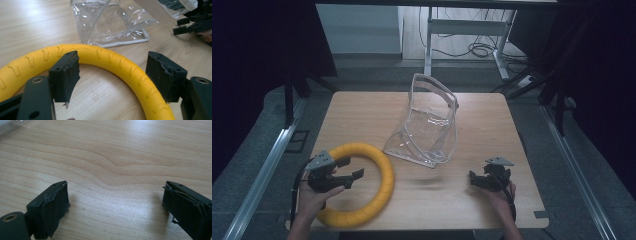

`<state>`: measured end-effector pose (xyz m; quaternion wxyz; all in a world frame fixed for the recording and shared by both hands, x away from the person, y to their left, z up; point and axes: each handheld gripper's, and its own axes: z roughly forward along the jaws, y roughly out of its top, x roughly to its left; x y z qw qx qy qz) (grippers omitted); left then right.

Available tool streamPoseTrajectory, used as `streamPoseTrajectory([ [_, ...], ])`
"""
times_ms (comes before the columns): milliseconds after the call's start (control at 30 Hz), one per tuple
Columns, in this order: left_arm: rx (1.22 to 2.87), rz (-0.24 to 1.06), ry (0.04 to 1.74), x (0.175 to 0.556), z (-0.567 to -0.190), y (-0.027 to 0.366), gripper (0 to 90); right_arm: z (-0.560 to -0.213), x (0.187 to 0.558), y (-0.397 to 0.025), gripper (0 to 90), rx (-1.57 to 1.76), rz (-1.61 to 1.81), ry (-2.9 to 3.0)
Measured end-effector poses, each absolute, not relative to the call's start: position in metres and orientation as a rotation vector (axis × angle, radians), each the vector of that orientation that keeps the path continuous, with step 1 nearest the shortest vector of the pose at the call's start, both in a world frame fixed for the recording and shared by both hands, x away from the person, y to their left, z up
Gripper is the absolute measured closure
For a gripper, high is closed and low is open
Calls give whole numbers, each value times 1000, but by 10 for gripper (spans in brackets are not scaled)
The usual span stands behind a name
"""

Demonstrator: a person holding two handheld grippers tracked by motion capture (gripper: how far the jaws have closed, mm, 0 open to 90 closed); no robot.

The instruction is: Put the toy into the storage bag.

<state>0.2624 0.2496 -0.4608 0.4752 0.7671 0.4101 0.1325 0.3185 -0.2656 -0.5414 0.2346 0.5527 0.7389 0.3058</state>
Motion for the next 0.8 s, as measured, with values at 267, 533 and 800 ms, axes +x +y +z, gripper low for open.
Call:
streamPoseTrajectory([
  [267,1937,289,958,261,-455,245,289,-541,320,-268,122,1485,864,2051],
  [533,2169,254,787,255,-446,223,287,-540,319,-273,156,1460,886,2070],
  [800,2282,207,716,242,-443,213,292,-540,317,-275,162,1449,883,2076],
])
